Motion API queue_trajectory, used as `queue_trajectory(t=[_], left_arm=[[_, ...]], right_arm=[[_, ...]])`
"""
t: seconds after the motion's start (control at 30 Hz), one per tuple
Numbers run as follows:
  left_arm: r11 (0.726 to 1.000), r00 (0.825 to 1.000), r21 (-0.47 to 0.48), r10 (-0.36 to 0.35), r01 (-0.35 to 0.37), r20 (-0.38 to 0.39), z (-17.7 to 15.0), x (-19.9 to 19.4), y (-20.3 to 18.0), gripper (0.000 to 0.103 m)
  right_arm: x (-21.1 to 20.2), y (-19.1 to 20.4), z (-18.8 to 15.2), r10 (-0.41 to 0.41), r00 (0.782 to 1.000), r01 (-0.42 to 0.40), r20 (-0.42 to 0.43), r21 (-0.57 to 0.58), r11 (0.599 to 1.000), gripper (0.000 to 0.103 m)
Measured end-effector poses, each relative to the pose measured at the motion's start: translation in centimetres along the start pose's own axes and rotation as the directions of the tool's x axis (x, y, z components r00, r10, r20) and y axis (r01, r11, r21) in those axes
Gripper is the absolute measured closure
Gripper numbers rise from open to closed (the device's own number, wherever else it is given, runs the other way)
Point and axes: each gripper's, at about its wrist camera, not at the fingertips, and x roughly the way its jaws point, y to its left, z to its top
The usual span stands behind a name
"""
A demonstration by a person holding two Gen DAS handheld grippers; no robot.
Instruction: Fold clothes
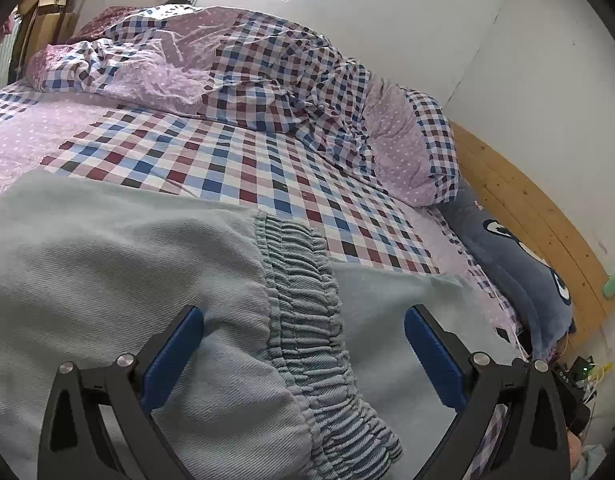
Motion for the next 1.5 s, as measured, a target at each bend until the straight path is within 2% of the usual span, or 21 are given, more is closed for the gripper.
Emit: queue_trajectory(t=[0.43, 0.47, 0.5, 0.53, 0.57, 0.7, 0.77, 0.9, 1.0, 1.03, 1.1, 1.13, 1.2, 1.3, 1.33, 1.37, 1.4, 1.5], left_arm=[[0.999, 0.999, -0.027, -0.041, 0.042, 0.022, 0.7, -1.4, 0.3, 0.001], [0.998, 0.999, -0.036, -0.044, 0.045, 0.029, 0.9, -1.7, 0.5, 0.001], [0.998, 0.998, -0.048, -0.047, 0.048, 0.037, 1.0, -2.0, 0.8, 0.001], [0.997, 0.998, -0.061, -0.051, 0.053, 0.044, 1.2, -2.3, 1.1, 0.001], [0.995, 0.997, -0.076, -0.057, 0.060, 0.050, 1.4, -2.5, 1.4, 0.001], [0.983, 0.994, -0.150, -0.094, 0.102, 0.062, 2.3, -3.5, 3.2, 0.001], [0.972, 0.991, -0.193, -0.126, 0.134, 0.056, 2.9, -3.8, 4.3, 0.001], [0.925, 0.975, -0.311, -0.219, 0.219, 0.037, 3.7, -4.2, 7.2, 0.001], [0.853, 0.941, -0.414, -0.338, 0.317, 0.024, 4.2, -4.3, 9.9, 0.001], [0.833, 0.933, -0.435, -0.359, 0.341, 0.043, 4.3, -5.0, 10.9, 0.001], [0.796, 0.917, -0.470, -0.389, 0.381, 0.085, 4.5, -6.3, 13.0, 0.001], [0.787, 0.915, -0.476, -0.386, 0.391, 0.113, 4.6, -7.3, 14.1, 0.001], [0.765, 0.909, -0.495, -0.383, 0.412, 0.165, 4.6, -9.1, 16.5, 0.001], [0.695, 0.892, -0.565, -0.397, 0.445, 0.215, 3.5, -10.6, 20.5, 0.001], [0.670, 0.886, -0.586, -0.400, 0.456, 0.232, 3.1, -11.1, 21.8, 0.001], [0.649, 0.884, -0.608, -0.399, 0.459, 0.241, 2.6, -11.4, 23.0, 0.001], [0.644, 0.891, -0.622, -0.392, 0.445, 0.230, 2.3, -11.4, 23.9, 0.001], [0.683, 0.914, -0.621, -0.372, 0.386, 0.159, 1.8, -11.0, 24.7, 0.001]], right_arm=[[2.5, 1.2, 1.1, -0.048, 0.997, 0.051, 0.068, -0.045, 0.998, 0.022], [2.6, 1.4, 1.1, -0.044, 0.997, 0.047, 0.070, -0.053, 0.997, 0.024], [2.6, 1.5, 1.2, -0.037, 0.997, 0.042, 0.072, -0.060, 0.997, 0.031], [2.5, 2.0, 1.2, -0.040, 0.996, 0.046, 0.075, -0.078, 0.996, 0.067], [2.3, 2.6, 1.1, -0.047, 0.996, 0.055, 0.078, -0.100, 0.994, 0.087], [1.3, 6.5, 0.2, -0.045, 0.994, 0.068, 0.104, -0.231, 0.971, 0.088], [0.9, 10.0, -0.8, -0.017, 0.993, 0.053, 0.113, -0.328, 0.943, 0.089], [0.8, 18.7, -3.7, 0.071, 0.993, -0.017, 0.096, -0.474, 0.880, 0.089], [0.9, 25.3, -7.1, 0.154, 0.986, -0.093, 0.061, -0.565, 0.819, 0.090], [0.8, 27.8, -9.1, 0.189, 0.981, -0.124, 0.042, -0.609, 0.783, 0.090], [0.4, 32.7, -13.5, 0.251, 0.968, -0.183, -0.005, -0.698, 0.692, 0.090], [0.2, 35.1, -16.8, 0.272, 0.961, -0.209, -0.042, -0.753, 0.624, 0.090], [0.2, 37.8, -22.3, 0.296, 0.949, -0.254, -0.108, -0.820, 0.514, 0.090], [1.9, 39.5, -31.3, 0.251, 0.945, -0.287, -0.208, -0.897, 0.336, 0.090], [3.3, 39.4, -34.5, 0.208, 0.948, -0.296, -0.243, -0.910, 0.289, 0.090], [4.6, 38.9, -36.5, 0.164, 0.949, -0.304, -0.268, -0.914, 0.269, 0.090], [5.8, 38.1, -37.9, 0.121, 0.951, -0.306, -0.284, -0.916, 0.260, 0.089], [8.1, 35.9, -40.6, 0.026, 0.955, -0.292, -0.295, -0.926, 0.239, 0.086]])
